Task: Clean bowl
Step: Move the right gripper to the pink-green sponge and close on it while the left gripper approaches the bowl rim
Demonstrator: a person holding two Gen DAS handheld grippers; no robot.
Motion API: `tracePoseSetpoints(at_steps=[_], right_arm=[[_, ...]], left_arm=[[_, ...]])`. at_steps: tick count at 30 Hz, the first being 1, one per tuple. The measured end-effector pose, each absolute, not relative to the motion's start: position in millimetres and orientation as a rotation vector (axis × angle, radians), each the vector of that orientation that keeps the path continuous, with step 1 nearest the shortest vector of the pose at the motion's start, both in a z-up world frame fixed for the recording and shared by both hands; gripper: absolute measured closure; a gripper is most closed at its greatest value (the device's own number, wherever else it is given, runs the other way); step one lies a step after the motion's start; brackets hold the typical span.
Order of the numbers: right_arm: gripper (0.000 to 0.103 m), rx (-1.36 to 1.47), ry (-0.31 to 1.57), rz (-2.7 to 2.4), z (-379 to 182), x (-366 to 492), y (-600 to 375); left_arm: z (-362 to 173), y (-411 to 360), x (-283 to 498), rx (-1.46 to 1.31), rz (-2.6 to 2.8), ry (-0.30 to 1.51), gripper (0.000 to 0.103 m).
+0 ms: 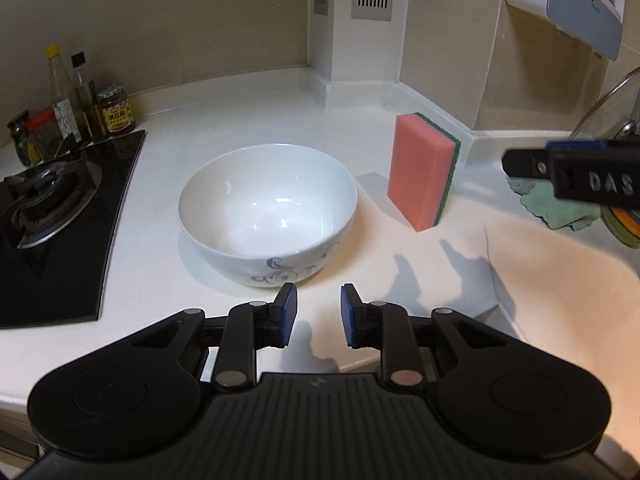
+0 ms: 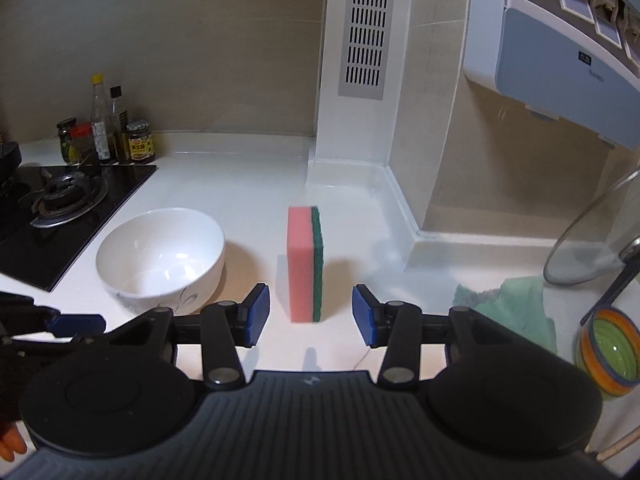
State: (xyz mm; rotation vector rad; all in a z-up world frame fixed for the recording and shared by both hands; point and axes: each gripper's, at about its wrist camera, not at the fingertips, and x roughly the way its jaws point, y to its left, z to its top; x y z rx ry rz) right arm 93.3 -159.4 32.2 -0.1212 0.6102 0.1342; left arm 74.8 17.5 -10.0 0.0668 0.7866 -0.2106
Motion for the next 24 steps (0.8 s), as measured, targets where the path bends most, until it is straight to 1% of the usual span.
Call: tracePoseSetpoints(at_steps=[7, 12, 19, 22, 23, 24], right_arm=[[0.061, -0.200, 0.664, 0.152, 30.6, 153.6, -145.4], [0.060, -0.239, 0.731, 0.174, 16.7, 190.0, -136.5], [0.061, -0.238, 0.818, 0.209, -5.6, 221.9, -132.5], [0.064, -0.246, 0.831, 0.232, -11.2, 227.0, -129.9], [0.073, -0.249, 0.832, 0.237, -12.6, 228.2, -129.1], [0.076, -0.255, 0.821, 0.245, -13.2, 228.3, -129.1]], left_arm=[[4.6, 45.0, 91.0, 0.003, -0.203, 0.775, 0.074], [9.6, 68.3, 109.1, -0.043, -0.156, 0.785, 0.074], [6.6, 88.4, 127.7, -0.041, -0.094, 0.845, 0.074], [3.9, 95.6, 134.2, -0.072, -0.083, 0.866, 0.074], [2.9, 97.9, 136.3, -0.084, -0.079, 0.873, 0.074], [1.9, 100.2, 138.2, -0.094, -0.077, 0.880, 0.074]])
